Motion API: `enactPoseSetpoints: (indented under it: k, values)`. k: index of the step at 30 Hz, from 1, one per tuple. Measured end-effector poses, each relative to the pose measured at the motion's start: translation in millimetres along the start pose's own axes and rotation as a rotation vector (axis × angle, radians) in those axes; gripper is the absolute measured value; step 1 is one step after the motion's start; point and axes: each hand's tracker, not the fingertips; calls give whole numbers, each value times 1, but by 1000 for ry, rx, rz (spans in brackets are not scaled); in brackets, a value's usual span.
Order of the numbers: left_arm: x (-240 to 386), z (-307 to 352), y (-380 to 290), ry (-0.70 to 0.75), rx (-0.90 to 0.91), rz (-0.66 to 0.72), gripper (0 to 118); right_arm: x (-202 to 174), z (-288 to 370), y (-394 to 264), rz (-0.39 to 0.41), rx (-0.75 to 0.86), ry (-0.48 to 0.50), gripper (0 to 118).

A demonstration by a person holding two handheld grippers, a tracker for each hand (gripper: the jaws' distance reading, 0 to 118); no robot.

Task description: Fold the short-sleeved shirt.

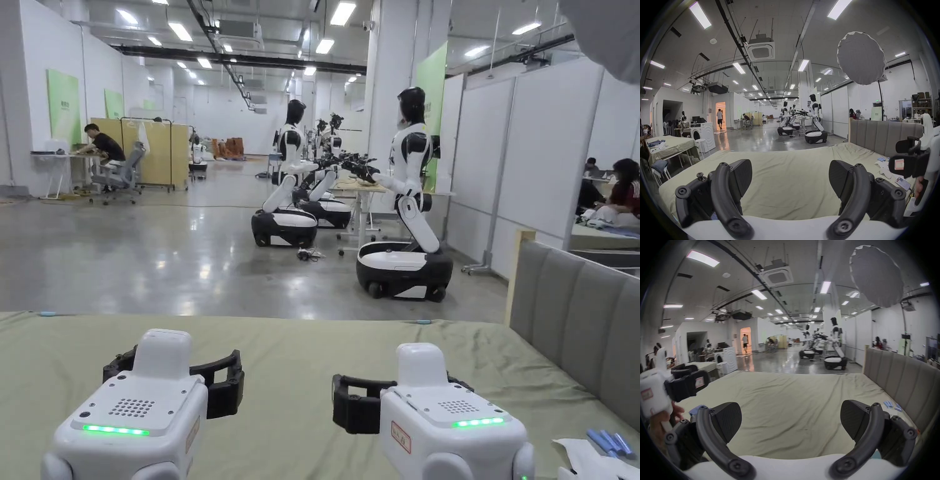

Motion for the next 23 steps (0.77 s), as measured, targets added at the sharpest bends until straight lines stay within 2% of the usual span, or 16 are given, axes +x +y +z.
enactPoseSetpoints:
  k: [6,11,13,14,18,21,23]
  values:
    - [-1,2,1,2,4,13,96,3,-2,9,-137,-39,-95,118]
    - [-3,2,2,3,9,15,97,-2,-7,16,-122,-115,-176,118]
    - [-3,2,2,5,12,16,97,-1,-6,14,-128,-107,-142,118]
    - [-3,2,2,2,13,19,96,0,-6,14,-132,-103,-89,118]
    - [-3,3,1,1,16,21,96,-1,-6,12,-148,-103,-104,118]
    - [-3,4,2,0,16,25,97,8,-5,18,-215,-115,-88,117]
    - [-3,5,4,1,21,22,96,11,-2,21,-192,-108,-97,118]
